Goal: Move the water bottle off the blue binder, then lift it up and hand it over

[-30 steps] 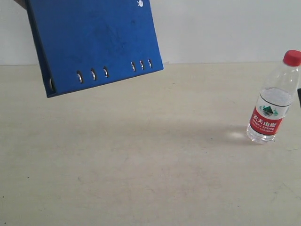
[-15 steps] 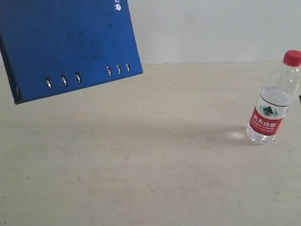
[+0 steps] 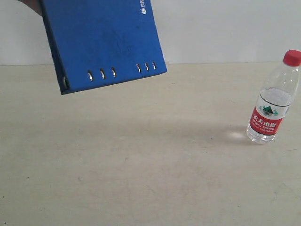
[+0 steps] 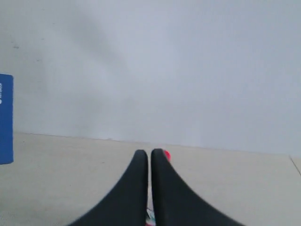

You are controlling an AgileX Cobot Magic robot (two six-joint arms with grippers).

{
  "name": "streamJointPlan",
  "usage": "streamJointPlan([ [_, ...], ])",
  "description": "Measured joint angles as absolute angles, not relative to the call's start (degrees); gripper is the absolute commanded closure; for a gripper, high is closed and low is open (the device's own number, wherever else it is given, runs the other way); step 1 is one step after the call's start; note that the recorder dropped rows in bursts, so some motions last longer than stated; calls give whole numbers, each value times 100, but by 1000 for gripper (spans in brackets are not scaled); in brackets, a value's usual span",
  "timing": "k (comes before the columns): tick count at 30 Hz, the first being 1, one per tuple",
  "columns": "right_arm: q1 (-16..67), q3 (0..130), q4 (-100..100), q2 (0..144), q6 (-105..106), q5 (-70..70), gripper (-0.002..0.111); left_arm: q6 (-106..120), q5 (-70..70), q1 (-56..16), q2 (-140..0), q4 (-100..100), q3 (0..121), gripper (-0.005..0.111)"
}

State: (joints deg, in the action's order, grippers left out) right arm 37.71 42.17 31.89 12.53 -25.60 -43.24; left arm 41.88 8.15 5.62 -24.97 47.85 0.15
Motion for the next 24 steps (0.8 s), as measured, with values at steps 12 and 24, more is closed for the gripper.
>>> streamJointPlan([
  [12, 3771, 1750, 2372, 65, -1276, -3058, 108, 4188, 863, 562, -2497, 4824, 15, 102],
  [24, 3771, 493, 3007, 451, -4791, -2281, 108, 4188, 863, 562, -2497, 4824, 15, 102],
])
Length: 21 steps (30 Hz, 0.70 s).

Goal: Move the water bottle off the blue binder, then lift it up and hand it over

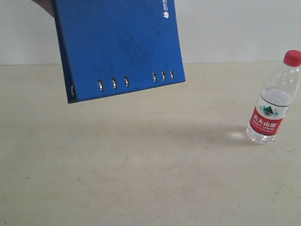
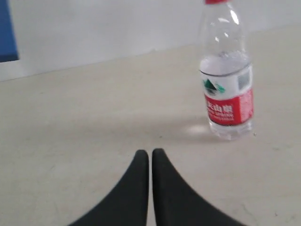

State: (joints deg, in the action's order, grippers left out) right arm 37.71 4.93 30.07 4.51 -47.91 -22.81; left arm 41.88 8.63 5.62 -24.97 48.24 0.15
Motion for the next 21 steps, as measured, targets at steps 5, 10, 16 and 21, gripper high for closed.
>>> streamJointPlan([
  [5, 3771, 411, 4622, 456, -5841, -2507, 108, 4188, 863, 562, -2497, 4824, 15, 102],
  [10, 3771, 35, 5357, 456, -6526, -2328, 108, 4188, 863, 562, -2497, 4824, 15, 102],
  [16, 3771, 14, 5496, 456, -7092, -1579, 108, 4188, 863, 562, -2497, 4824, 15, 102],
  [21, 3771, -1, 5496, 464, -7204, -826, 108, 4188, 863, 562, -2497, 4824, 15, 102],
])
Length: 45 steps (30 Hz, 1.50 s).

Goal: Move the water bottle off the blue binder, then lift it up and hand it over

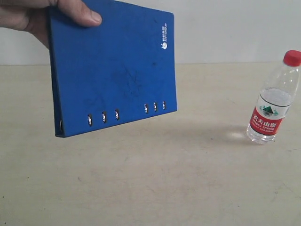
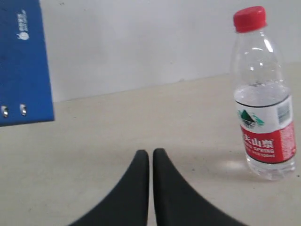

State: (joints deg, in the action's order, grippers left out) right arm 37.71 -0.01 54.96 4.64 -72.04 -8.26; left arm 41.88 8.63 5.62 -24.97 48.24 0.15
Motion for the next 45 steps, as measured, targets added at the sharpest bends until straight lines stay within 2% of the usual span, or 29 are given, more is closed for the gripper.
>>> streamJointPlan([
  [9, 3588, -1, 5496, 126, -7218, -540, 108, 4188, 863, 562, -2497, 4824, 15, 102],
  [17, 1266, -1, 5467, 30, -7218, -298, 108, 4188, 812, 562, -2497, 4824, 15, 102],
  [22, 508, -1, 5445, 30, -7218, -298, 108, 4188, 802, 562, -2497, 4824, 15, 102],
  [30, 386, -1, 5207, 30, -7377, -260, 108, 4188, 763, 562, -2497, 4824, 15, 102],
  [37, 386, -1, 2322, 30, -8766, -481, 108, 4188, 409, 562, -2497, 4847, 15, 102],
  [45, 386, -1, 1741, 30, -6538, -1847, 108, 4188, 331, 562, -2497, 4847, 15, 102],
])
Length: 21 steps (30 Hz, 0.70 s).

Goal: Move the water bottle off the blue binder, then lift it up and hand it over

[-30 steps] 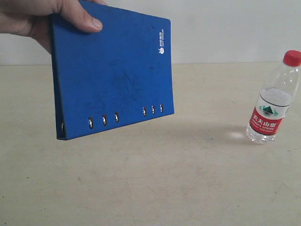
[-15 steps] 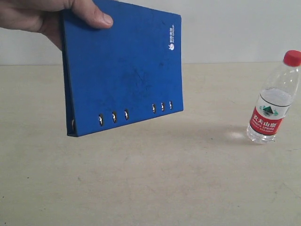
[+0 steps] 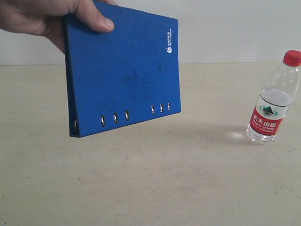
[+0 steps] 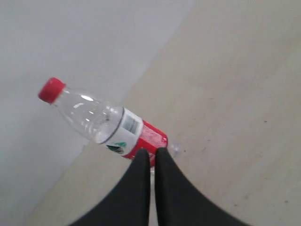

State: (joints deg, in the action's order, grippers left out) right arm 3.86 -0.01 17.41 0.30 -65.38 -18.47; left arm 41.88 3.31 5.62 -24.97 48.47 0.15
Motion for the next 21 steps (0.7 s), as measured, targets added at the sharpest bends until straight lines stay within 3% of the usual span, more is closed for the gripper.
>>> streamJointPlan([
  [21, 386, -1, 1708, 30, -6112, -2068, 108, 4020, 331, 562, -2497, 4847, 15, 102],
])
